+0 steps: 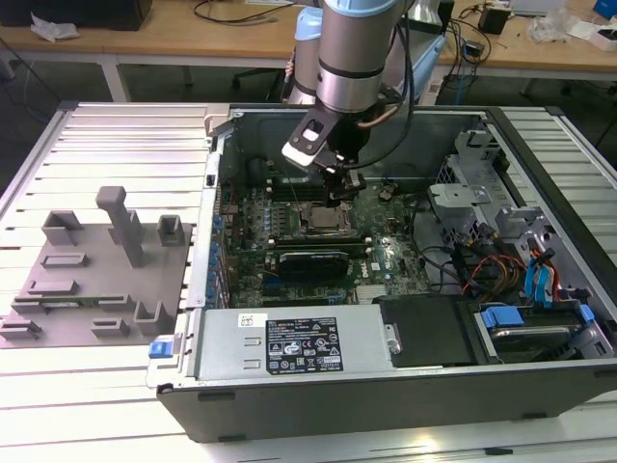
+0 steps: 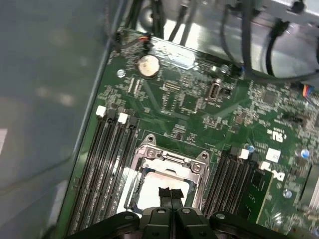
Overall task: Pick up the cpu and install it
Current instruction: 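Close the cpu cover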
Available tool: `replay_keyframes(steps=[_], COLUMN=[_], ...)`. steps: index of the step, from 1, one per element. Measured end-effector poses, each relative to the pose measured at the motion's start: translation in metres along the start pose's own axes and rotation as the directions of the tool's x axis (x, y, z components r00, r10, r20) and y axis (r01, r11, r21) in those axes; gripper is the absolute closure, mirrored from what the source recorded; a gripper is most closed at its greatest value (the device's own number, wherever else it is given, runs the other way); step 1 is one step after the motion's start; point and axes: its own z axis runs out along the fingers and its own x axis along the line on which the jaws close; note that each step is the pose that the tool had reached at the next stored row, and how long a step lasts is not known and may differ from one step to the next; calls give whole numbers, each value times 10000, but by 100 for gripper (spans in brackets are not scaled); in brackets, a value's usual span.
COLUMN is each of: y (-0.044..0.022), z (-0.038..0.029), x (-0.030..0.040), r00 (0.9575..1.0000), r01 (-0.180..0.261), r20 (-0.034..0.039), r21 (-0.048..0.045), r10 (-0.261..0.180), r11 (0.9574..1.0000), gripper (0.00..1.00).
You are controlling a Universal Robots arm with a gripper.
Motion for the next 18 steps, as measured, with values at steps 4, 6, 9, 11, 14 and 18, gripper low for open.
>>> replay_keyframes(steps=[4,6,9,11,14,18], y=[0,0,0,0,0,0], z=[0,0,0,0,0,0], x=[0,0,0,0,0,0], r00=[9973,9909,9796,9697,9511,9159], r01=[741,1348,2009,2443,3087,4015], r20=[8,15,23,30,40,56], r21=[-15,-26,-38,-45,-55,-70], r10=[-741,-1348,-2009,-2443,-3087,-4014], r11=[9973,9909,9796,9697,9511,9158], gripper=[89,89,89,89,89,89])
